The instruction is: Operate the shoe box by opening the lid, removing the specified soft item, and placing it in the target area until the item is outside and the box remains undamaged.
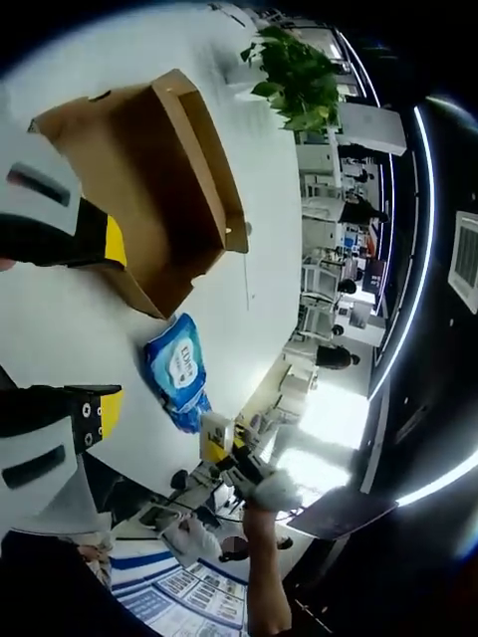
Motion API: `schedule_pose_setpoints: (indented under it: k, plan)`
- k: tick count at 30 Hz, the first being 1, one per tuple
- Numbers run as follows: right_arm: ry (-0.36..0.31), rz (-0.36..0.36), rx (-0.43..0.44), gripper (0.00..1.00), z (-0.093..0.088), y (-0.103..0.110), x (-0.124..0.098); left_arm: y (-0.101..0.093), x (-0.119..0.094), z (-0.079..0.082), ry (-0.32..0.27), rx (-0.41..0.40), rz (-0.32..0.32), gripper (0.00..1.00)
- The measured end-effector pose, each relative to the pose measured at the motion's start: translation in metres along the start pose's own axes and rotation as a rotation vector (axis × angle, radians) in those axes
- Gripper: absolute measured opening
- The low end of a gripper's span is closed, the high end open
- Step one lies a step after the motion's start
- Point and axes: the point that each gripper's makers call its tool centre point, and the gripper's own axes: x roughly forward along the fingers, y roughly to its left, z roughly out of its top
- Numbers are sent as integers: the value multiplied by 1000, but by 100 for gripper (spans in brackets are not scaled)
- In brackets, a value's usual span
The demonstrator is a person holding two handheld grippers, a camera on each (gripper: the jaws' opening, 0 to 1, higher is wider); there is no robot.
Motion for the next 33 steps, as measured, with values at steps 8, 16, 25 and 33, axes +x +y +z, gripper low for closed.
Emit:
schedule_pose_setpoints:
  k: [8, 16, 25, 33]
  plan:
    - [7, 5, -10, 18, -7, -5, 0, -7, 6, 2, -1, 0, -3, 47]
    - [17, 7, -28, 18, -7, -18, 4, -4, 5, -1, -8, -23, 23, 47]
    - [33, 14, -80, 18, -1, -37, 12, 3, -3, -6, -19, -61, 68, 47]
    - [64, 12, -133, 18, 2, -58, 23, 13, -11, -10, -27, -93, 116, 47]
